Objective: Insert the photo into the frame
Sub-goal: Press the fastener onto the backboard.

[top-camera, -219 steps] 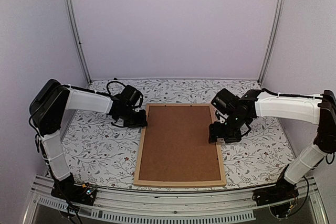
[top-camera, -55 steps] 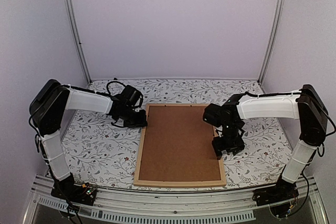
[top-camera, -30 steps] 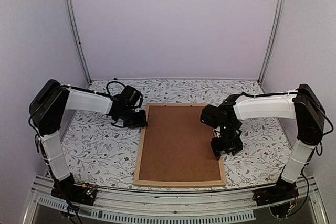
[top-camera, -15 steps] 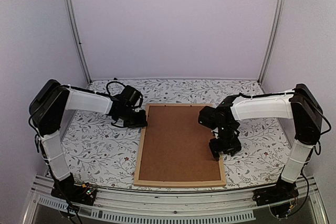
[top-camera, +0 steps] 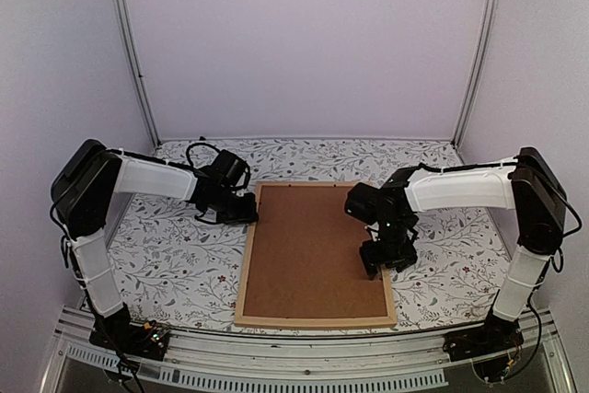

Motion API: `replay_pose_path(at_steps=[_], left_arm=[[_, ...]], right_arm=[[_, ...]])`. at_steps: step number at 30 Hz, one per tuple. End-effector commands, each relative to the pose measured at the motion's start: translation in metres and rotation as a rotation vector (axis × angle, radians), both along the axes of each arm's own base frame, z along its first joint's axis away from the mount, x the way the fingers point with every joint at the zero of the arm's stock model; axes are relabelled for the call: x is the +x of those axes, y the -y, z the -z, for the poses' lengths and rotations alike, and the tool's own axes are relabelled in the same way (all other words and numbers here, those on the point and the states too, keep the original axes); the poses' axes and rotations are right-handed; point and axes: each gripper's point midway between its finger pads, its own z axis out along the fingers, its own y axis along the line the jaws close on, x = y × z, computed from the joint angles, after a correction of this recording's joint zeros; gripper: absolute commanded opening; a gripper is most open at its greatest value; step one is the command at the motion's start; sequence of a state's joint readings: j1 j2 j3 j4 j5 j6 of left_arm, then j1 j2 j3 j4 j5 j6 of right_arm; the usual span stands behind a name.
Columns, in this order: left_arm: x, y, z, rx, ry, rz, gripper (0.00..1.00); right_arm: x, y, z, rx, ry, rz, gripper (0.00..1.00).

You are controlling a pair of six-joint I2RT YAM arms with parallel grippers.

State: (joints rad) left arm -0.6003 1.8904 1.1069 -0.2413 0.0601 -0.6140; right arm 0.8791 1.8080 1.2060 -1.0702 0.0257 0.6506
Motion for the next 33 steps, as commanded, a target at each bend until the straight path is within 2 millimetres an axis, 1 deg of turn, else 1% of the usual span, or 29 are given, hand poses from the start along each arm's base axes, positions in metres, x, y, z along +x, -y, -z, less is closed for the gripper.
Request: replay_pose_path(at_steps=[1, 4, 6, 10, 13, 18, 20, 22, 24, 26, 30, 33], left_arm=[[-0.033, -0.009, 0.033, 0.079, -0.106, 0.063, 0.00], [-0.032, -0.009, 0.031, 0.078, -0.102, 0.062, 0.00], [-0.031, -0.009, 0.031, 0.077, -0.100, 0.063, 0.00], [-0.031, -0.009, 0.030, 0.074, -0.100, 0.063, 0.00], [-0.030, -0.007, 0.026, 0.066, -0.093, 0.064, 0.00], [-0.027, -0.006, 0.018, 0.053, -0.082, 0.066, 0.02], [-0.026, -0.004, 0.014, 0.039, -0.079, 0.070, 0.03], [-0.025, -0.001, 0.011, 0.020, -0.077, 0.078, 0.04], [-0.024, 0.004, 0.006, -0.008, -0.073, 0.091, 0.07], [-0.022, 0.007, 0.000, -0.033, -0.067, 0.099, 0.13], [-0.015, 0.007, -0.016, -0.052, -0.039, 0.104, 0.21], [-0.010, 0.006, -0.027, -0.048, -0.017, 0.101, 0.28]], right_arm=[[0.025, -0.035, -0.029, 0.215, 0.119, 0.018, 0.72], [0.035, -0.034, -0.044, 0.295, 0.159, 0.053, 0.73], [0.038, -0.027, -0.046, 0.319, 0.171, 0.081, 0.73], [0.046, -0.011, -0.042, 0.322, 0.187, 0.124, 0.73], [0.053, -0.008, -0.040, 0.356, 0.197, 0.138, 0.73], [0.063, -0.003, -0.029, 0.390, 0.201, 0.153, 0.72], [0.069, -0.001, -0.024, 0.395, 0.206, 0.151, 0.71], [0.076, 0.001, -0.019, 0.404, 0.214, 0.157, 0.67], [0.083, 0.002, -0.013, 0.410, 0.219, 0.157, 0.64], [0.088, 0.004, -0.007, 0.415, 0.219, 0.159, 0.61], [0.091, 0.003, 0.003, 0.422, 0.209, 0.148, 0.55], [0.093, 0.002, 0.010, 0.428, 0.201, 0.144, 0.51]])
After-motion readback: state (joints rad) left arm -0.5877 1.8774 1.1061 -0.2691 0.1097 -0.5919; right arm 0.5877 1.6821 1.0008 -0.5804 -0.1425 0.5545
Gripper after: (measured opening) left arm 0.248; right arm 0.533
